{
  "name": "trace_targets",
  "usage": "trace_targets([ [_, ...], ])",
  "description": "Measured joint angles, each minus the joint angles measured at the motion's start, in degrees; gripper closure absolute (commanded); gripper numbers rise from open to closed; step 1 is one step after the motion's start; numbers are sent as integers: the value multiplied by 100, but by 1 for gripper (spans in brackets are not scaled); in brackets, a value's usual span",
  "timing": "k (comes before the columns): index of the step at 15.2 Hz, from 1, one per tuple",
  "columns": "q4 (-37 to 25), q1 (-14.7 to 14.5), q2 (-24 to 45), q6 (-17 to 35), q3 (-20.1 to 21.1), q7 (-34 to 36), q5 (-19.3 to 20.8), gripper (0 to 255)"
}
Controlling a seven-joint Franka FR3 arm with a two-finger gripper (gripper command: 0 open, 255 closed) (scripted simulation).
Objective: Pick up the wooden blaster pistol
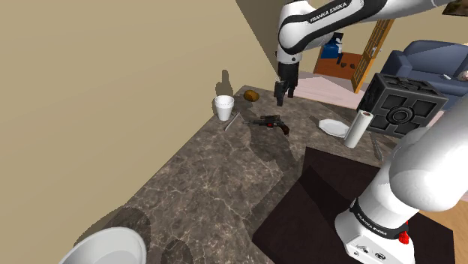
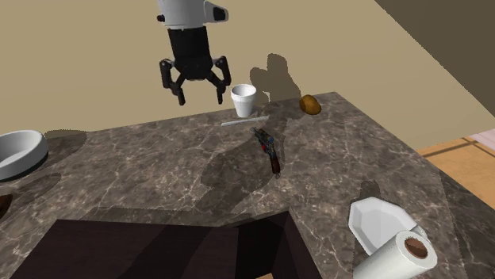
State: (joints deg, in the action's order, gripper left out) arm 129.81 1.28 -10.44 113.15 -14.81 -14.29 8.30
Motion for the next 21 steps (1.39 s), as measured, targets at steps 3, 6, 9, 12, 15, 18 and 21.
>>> trace_targets([
  [3,-396,44,749,224,-135,-393,-74,0],
  [6,-949,134,1494,290,-231,-813,-182,0],
  [9,-1444,247,2193,367,-268,-1177,-283,0],
  [12,-2098,406,2989,387,-260,-1534,-407,0],
  [15,-2650,562,3677,406,-225,-1818,-473,0],
  [18,-3512,757,4472,237,-169,-2100,-536,0],
  [21,-4370,942,5247,58,-110,-2332,-560,0],
])
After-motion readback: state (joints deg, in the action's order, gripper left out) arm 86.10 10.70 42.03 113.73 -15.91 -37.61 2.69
